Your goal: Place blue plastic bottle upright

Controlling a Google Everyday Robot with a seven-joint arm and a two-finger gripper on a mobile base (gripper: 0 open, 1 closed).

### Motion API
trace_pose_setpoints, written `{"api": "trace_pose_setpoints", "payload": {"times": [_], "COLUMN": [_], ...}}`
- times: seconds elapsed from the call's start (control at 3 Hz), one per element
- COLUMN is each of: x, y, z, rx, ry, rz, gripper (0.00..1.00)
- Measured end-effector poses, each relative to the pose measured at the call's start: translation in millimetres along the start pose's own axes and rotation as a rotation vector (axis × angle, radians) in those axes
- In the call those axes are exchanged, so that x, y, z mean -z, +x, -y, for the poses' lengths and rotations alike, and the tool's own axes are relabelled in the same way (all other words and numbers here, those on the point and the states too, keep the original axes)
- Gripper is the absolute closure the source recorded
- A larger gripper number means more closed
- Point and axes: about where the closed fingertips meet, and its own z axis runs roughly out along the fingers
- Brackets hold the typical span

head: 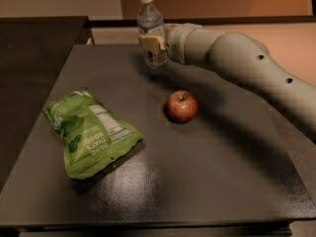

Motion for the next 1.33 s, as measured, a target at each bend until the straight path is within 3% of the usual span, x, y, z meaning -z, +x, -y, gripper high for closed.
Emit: {"api": "trace_pose_setpoints", "payload": {"times": [0.67,1.0,1.33], "x": [3,3,5], "y": [-15,-22,-29], "z": [-2,-1,1], "rx": [-0.049,-0.068,-0.085], "ry": [-0.025,-0.031,-0.033], "rz": [-0.026,-0.031,-0.031], "gripper": [1.0,0.82,0.58]}}
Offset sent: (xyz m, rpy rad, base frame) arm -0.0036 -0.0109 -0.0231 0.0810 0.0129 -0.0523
